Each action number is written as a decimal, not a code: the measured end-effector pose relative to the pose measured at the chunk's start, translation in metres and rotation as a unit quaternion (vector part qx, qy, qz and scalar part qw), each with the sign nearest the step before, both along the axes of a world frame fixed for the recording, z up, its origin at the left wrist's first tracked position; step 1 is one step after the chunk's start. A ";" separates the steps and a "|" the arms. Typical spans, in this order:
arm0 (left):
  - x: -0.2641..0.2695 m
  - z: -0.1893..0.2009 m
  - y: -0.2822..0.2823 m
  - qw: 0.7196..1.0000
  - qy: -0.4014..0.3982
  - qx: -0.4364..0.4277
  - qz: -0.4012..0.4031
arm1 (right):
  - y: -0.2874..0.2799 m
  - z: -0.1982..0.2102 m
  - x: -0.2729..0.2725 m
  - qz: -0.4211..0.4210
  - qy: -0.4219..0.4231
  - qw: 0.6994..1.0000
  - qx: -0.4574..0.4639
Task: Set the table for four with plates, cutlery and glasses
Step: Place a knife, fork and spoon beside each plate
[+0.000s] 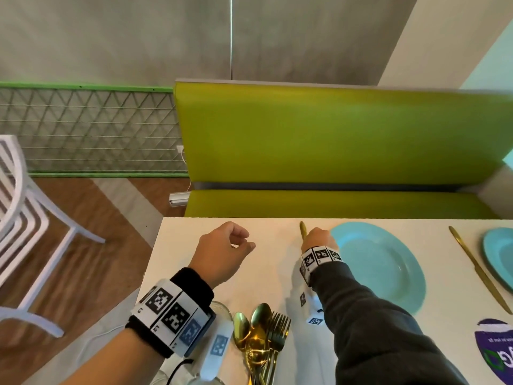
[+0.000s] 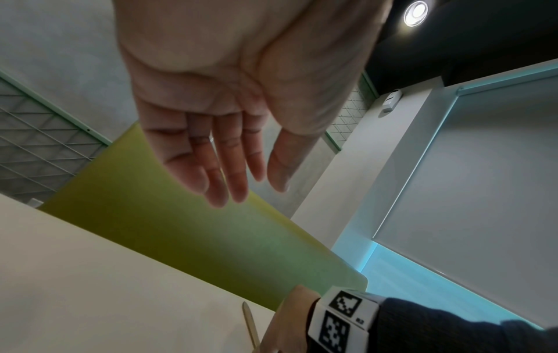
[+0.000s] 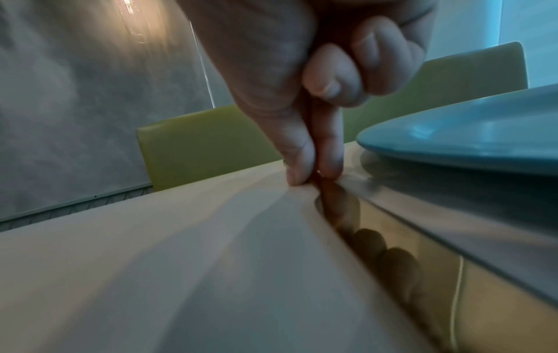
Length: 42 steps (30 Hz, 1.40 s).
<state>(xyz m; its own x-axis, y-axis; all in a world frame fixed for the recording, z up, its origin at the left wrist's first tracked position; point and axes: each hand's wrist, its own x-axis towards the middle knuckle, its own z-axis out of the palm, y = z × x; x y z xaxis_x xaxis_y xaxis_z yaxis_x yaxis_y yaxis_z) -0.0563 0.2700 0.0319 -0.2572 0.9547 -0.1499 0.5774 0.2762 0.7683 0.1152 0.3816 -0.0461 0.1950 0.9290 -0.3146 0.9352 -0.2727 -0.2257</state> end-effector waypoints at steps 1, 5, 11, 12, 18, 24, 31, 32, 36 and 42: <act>0.000 0.000 0.000 1.000 0.000 0.000 0.000 | -0.001 0.000 0.001 0.002 -0.004 1.000 -0.003; 0.002 -0.002 0.000 1.000 -0.001 0.000 -0.006 | -0.005 0.000 0.003 0.013 -0.017 1.000 -0.015; 0.008 -0.004 -0.001 1.000 -0.003 -0.002 -0.011 | -0.010 -0.001 0.003 0.028 -0.026 0.999 -0.020; 0.009 -0.004 -0.001 1.000 0.000 -0.003 -0.012 | -0.011 0.000 0.004 0.029 -0.027 0.999 -0.019; 0.017 -0.001 -0.002 1.000 0.003 0.000 -0.014 | -0.013 0.015 0.008 0.032 -0.023 0.999 -0.005; 0.032 0.006 -0.009 1.000 -0.005 0.002 -0.025 | -0.028 0.040 0.012 0.039 -0.018 0.999 0.024; 0.041 0.013 -0.037 0.999 -0.032 0.011 -0.025 | -0.104 0.054 0.019 0.112 -0.054 0.992 -0.006; 0.039 0.013 -0.042 0.999 -0.041 0.020 -0.018 | -0.123 0.048 0.018 0.133 -0.061 0.989 -0.024; 0.035 0.007 -0.066 0.994 -0.091 0.049 0.020 | -0.200 0.016 0.009 0.127 0.021 0.985 -0.117; 0.031 0.000 -0.091 0.993 -0.101 0.057 0.028 | -0.239 -0.013 -0.011 0.123 0.080 0.981 -0.125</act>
<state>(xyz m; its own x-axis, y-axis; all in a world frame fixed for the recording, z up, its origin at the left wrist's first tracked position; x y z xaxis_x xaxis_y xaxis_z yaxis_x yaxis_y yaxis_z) -0.0252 0.1790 0.0322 -0.2854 0.9537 -0.0951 0.3955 0.2076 0.8947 0.1043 0.1421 -0.0587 -0.0968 0.8312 -0.5475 0.9378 -0.1081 -0.3299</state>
